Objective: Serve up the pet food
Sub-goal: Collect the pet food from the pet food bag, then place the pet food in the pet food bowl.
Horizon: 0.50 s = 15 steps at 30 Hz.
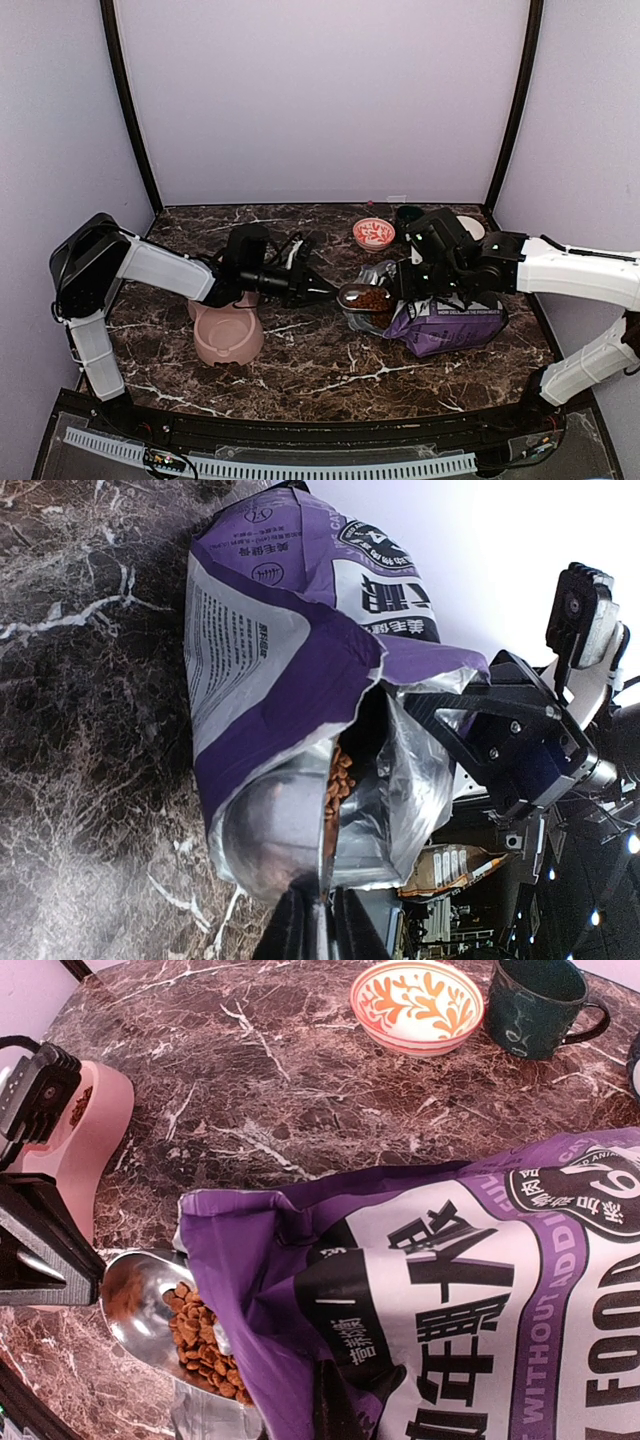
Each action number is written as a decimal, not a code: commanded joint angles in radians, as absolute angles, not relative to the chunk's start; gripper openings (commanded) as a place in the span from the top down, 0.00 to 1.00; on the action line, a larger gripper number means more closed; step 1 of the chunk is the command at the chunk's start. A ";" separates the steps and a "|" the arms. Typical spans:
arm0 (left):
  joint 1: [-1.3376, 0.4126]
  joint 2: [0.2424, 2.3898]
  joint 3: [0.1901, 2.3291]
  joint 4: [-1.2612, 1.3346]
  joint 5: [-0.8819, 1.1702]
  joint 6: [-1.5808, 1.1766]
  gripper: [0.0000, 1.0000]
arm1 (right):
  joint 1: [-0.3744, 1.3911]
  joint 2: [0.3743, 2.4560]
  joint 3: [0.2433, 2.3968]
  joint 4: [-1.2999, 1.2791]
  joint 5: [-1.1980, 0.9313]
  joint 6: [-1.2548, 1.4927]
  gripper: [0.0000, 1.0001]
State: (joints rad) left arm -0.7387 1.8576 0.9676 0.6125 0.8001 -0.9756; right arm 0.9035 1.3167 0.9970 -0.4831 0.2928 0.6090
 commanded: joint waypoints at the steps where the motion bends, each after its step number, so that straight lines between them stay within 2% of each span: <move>1: -0.723 1.773 0.948 0.643 0.815 -0.950 1.00 | 0.881 1.281 0.994 -0.436 0.349 0.621 1.00; 15: -0.704 1.725 0.892 0.713 0.819 -0.994 1.00 | 0.873 1.285 0.986 -0.430 0.354 0.627 1.00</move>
